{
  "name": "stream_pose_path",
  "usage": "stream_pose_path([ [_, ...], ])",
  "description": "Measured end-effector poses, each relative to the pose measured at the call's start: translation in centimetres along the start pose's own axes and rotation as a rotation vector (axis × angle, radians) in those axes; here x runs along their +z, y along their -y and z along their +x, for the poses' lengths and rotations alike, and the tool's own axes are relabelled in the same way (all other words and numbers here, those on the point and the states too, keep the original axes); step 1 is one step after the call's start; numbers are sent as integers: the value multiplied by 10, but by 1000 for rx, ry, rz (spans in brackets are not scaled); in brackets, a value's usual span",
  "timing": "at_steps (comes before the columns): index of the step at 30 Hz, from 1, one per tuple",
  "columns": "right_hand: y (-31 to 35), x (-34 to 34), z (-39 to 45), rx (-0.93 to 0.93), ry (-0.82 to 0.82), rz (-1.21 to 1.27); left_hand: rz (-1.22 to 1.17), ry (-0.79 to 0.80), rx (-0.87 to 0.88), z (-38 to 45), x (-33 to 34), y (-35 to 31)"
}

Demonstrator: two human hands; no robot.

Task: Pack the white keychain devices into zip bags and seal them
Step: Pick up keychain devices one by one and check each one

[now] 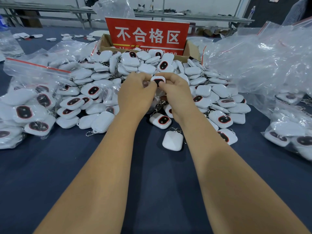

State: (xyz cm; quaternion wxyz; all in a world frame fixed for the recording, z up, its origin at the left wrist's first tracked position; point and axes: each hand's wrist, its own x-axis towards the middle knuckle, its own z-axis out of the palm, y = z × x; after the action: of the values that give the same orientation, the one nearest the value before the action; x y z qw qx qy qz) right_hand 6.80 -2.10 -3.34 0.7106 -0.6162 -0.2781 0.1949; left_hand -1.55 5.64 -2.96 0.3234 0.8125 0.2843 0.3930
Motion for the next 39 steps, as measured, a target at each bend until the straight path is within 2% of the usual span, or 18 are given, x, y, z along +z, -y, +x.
stream_pose_path([
  [13,5,2,-4,-5,-2,22,-37,19,7,-2,-1,0],
  [26,7,4,-7,-16,35,31,-3,-37,49,0,2,2],
  [30,6,5,-6,-45,-32,22,-75,-36,64,-3,0,-2],
  [35,8,5,-3,-100,-169,-12,-191,-73,-41,1,-2,0],
  [39,12,6,-2,-86,-220,257,-288,-86,-76,1,-4,-2],
])
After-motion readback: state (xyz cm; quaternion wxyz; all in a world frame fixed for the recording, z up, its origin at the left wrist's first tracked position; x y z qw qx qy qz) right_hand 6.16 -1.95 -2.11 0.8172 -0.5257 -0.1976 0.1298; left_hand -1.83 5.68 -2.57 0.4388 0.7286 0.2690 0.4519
